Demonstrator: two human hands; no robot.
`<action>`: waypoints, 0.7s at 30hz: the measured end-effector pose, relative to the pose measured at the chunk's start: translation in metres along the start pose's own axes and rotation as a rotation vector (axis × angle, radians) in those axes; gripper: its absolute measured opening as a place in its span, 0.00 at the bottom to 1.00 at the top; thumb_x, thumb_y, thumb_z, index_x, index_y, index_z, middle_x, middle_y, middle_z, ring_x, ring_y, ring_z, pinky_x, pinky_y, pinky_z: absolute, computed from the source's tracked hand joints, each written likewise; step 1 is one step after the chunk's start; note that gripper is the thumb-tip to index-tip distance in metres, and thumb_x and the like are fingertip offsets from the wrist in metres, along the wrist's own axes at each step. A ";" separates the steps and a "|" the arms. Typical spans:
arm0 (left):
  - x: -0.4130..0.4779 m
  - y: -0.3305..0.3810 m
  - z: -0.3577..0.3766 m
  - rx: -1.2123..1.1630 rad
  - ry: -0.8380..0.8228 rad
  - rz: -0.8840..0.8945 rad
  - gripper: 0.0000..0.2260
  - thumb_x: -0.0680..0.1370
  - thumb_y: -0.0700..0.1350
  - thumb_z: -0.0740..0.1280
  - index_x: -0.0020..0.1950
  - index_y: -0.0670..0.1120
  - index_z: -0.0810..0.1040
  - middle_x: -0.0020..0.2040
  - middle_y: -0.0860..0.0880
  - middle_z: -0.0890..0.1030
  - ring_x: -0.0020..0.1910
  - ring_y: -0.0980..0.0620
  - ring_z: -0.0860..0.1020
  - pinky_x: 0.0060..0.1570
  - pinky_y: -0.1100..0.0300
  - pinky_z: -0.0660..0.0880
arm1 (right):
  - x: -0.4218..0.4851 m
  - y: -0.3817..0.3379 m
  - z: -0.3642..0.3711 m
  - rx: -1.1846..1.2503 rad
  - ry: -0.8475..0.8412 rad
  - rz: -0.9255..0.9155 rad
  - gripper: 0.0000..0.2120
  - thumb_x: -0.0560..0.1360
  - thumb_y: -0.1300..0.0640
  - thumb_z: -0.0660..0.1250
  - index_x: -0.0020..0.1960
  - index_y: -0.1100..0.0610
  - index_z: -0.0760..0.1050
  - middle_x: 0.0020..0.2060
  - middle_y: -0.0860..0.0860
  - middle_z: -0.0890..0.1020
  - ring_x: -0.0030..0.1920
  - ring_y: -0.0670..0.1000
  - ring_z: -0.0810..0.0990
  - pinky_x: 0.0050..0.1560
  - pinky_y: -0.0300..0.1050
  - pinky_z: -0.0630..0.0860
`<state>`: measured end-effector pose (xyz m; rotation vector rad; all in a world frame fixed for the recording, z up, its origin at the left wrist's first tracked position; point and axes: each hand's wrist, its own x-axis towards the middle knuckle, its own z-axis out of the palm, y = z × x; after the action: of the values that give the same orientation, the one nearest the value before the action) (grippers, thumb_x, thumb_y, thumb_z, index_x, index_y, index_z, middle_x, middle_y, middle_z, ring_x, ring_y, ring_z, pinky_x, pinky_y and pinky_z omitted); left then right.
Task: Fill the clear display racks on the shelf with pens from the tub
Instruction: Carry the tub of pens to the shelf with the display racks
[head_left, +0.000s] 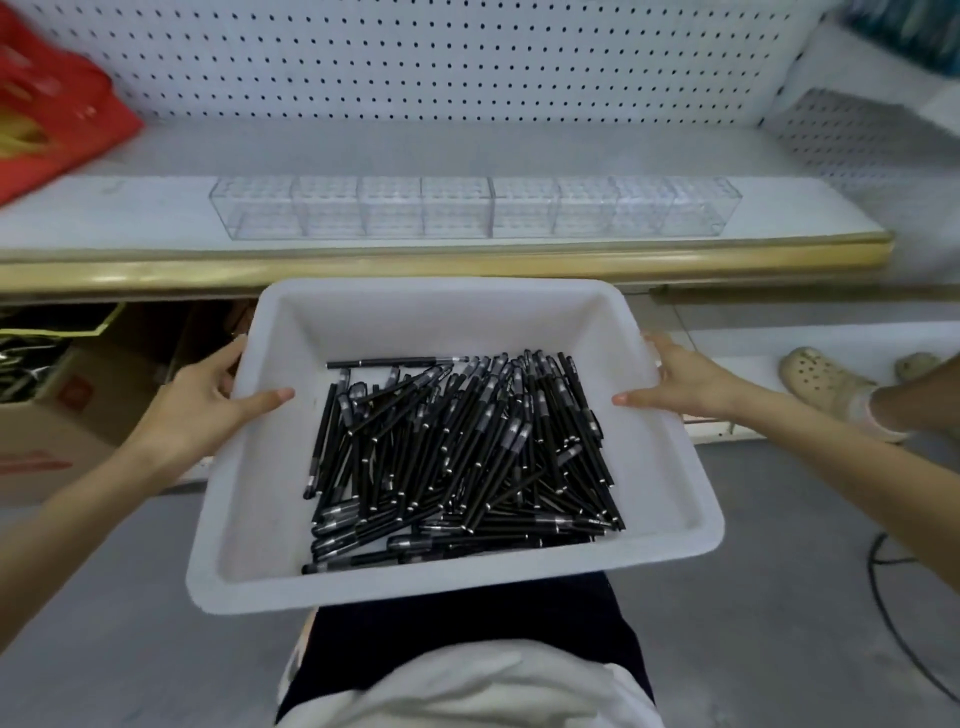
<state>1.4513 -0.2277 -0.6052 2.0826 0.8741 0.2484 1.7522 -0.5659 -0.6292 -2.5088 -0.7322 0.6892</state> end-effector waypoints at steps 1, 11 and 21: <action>-0.001 0.000 -0.002 -0.016 0.011 -0.007 0.23 0.73 0.50 0.72 0.53 0.74 0.62 0.39 0.51 0.77 0.41 0.53 0.78 0.36 0.61 0.72 | -0.002 -0.002 0.001 0.005 0.006 -0.021 0.43 0.68 0.49 0.76 0.75 0.51 0.55 0.59 0.48 0.72 0.54 0.50 0.74 0.52 0.40 0.70; 0.000 -0.008 -0.001 0.103 0.017 -0.007 0.26 0.73 0.55 0.70 0.70 0.59 0.68 0.40 0.52 0.79 0.41 0.52 0.79 0.45 0.53 0.76 | -0.019 -0.002 0.008 -0.137 -0.024 -0.016 0.41 0.71 0.45 0.72 0.77 0.43 0.52 0.69 0.53 0.70 0.54 0.51 0.71 0.51 0.41 0.67; 0.005 0.004 0.014 0.079 0.108 0.032 0.34 0.73 0.55 0.71 0.76 0.55 0.61 0.44 0.49 0.79 0.49 0.48 0.78 0.50 0.54 0.73 | -0.030 0.003 -0.009 -0.129 0.117 0.016 0.43 0.71 0.47 0.72 0.77 0.46 0.50 0.71 0.55 0.68 0.66 0.59 0.70 0.59 0.46 0.67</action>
<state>1.4634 -0.2346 -0.6120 2.1738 0.9284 0.3515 1.7360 -0.5878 -0.6138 -2.6489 -0.7368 0.5098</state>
